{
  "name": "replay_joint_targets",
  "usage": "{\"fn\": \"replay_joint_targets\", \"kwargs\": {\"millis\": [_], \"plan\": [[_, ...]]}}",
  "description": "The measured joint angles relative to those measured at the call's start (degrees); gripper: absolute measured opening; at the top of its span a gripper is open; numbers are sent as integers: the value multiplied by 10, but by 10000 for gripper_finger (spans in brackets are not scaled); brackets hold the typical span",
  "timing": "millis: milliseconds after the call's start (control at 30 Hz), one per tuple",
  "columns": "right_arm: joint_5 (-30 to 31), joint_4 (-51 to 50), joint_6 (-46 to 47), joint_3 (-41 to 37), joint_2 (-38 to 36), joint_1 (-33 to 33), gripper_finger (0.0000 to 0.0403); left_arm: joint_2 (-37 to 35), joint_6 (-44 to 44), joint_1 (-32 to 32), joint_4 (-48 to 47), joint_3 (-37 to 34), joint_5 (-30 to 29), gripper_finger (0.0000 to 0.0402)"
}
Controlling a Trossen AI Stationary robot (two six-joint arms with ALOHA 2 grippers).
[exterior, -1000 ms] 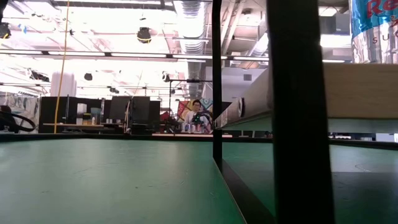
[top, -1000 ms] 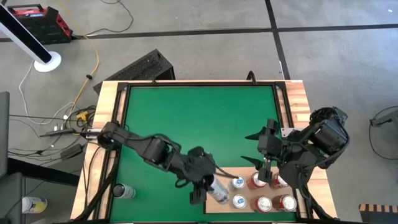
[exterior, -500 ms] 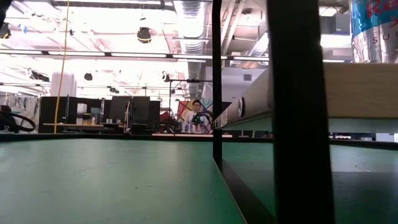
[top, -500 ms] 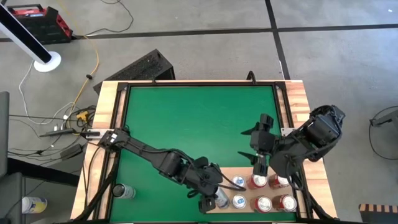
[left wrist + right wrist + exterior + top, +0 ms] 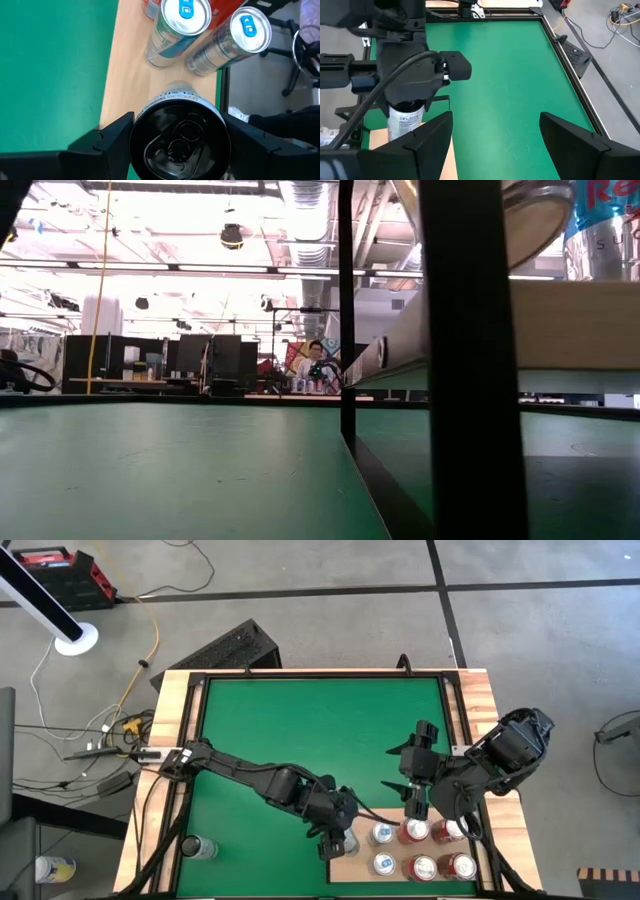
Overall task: Place canned beverage on shelf
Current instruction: Put the top white yellow soda can on the shelf
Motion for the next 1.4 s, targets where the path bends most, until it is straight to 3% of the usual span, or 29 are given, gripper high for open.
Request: {"fn": "replay_joint_targets", "kwargs": {"millis": [400, 700, 1033, 1200, 1400], "plan": [[0, 0, 44, 0, 0, -25, 321, -1, 101, 55, -15, -1, 2, 234], [0, 0, 106, 0, 0, -24, 321, -1, 149, 57, -21, -1, 20, 234], [-36, 0, 163, -7, 9, 21, 321, -19, 191, 50, -50, 12, -13, 234], [-43, 0, 206, -76, -19, 33, 321, -46, 201, 57, -47, 10, -27, 234], [-65, 45, 262, -231, -98, 33, 321, -96, 201, 64, -49, 11, -65, 234]]}}
